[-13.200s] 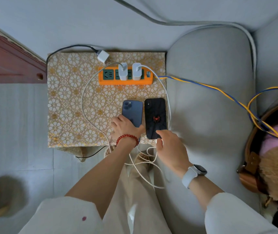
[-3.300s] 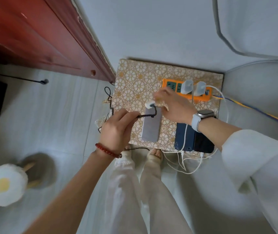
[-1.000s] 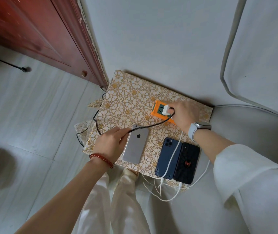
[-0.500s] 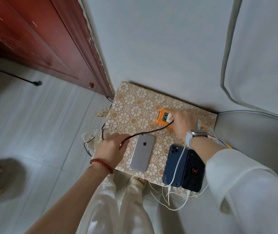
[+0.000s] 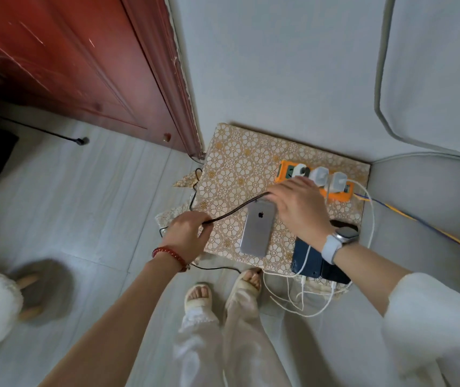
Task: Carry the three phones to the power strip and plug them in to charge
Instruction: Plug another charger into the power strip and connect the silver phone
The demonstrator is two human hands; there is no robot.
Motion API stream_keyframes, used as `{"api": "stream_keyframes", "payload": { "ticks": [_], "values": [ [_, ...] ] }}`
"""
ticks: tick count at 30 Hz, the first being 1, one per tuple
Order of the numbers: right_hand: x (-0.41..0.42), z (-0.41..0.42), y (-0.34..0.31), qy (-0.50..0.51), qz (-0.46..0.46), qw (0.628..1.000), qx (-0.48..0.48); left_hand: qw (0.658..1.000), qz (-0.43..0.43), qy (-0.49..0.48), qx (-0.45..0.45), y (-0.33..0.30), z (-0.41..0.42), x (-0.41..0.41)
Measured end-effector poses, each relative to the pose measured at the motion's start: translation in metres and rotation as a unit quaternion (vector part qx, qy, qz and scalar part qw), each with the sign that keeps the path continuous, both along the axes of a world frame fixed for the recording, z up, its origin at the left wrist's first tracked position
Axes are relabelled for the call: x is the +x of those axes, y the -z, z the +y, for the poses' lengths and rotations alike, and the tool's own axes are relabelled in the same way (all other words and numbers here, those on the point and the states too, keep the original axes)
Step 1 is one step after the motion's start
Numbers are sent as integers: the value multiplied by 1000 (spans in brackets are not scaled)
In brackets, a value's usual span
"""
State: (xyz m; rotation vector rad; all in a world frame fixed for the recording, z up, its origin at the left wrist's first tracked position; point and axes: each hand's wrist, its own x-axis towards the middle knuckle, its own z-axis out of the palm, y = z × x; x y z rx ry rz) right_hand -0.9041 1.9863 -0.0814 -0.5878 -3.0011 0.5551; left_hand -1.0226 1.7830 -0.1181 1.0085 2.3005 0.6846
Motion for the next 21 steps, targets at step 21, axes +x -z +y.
{"api": "stream_keyframes", "payload": {
  "ticks": [21],
  "values": [
    [-35, -198, -2, 72, -159, 820, -545, 821, -495, -217, 182, -77, -44, -65]
  ]
}}
